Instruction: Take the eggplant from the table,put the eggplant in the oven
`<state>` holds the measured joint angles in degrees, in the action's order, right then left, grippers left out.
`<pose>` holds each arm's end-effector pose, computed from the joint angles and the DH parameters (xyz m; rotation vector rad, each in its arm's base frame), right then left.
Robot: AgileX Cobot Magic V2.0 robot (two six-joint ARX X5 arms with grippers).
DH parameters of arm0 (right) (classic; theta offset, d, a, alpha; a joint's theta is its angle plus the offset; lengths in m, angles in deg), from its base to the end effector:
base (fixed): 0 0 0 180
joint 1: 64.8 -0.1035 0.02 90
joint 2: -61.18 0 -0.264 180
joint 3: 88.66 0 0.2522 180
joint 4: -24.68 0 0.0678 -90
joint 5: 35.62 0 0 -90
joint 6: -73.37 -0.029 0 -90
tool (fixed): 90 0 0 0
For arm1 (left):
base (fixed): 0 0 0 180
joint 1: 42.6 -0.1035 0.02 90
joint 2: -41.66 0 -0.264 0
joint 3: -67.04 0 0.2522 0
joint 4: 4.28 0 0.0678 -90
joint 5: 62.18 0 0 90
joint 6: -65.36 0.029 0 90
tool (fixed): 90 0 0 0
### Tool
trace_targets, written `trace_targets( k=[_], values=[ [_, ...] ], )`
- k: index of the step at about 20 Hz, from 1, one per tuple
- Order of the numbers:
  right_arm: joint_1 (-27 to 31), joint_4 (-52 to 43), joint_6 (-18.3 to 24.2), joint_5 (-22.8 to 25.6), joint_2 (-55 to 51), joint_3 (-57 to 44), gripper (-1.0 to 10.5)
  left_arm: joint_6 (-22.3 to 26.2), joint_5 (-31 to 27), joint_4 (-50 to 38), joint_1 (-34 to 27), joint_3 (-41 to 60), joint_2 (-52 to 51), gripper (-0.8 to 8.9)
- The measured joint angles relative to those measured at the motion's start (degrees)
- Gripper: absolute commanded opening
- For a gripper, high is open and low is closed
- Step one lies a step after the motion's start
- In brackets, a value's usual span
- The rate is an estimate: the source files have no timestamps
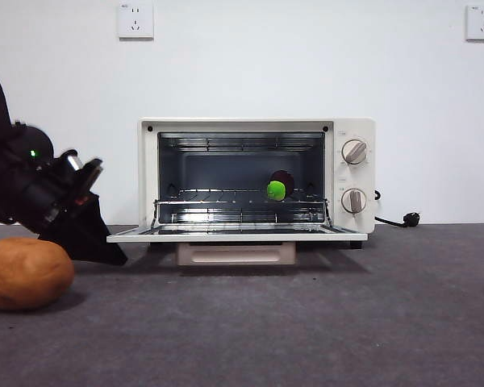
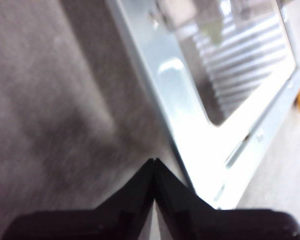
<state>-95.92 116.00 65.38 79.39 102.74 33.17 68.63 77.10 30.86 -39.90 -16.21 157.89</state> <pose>-0.0301 -0.0325 0.5092 0.0482 0.1772 0.0942 0.3791 -0.0399 0.1226 -0.4372 1.1008 -0.8249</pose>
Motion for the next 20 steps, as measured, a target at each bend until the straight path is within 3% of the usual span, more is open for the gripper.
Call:
trace_targets(
  k=[8,14,20],
  values=[
    [0.0,0.0,-0.39,0.02,0.0,-0.02,-0.1,-1.62,5.29,-1.6,-0.44,-0.57,1.09,-0.06],
    [0.0,0.0,-0.39,0.02,0.0,-0.04,-0.1,-3.72,12.33,-4.48,-1.14,-0.52,1.81,-0.06],
    [0.0,0.0,-0.39,0.02,0.0,-0.04,-0.1,-8.68,18.69,-11.45,-1.03,0.31,2.27,-0.06]
  ],
)
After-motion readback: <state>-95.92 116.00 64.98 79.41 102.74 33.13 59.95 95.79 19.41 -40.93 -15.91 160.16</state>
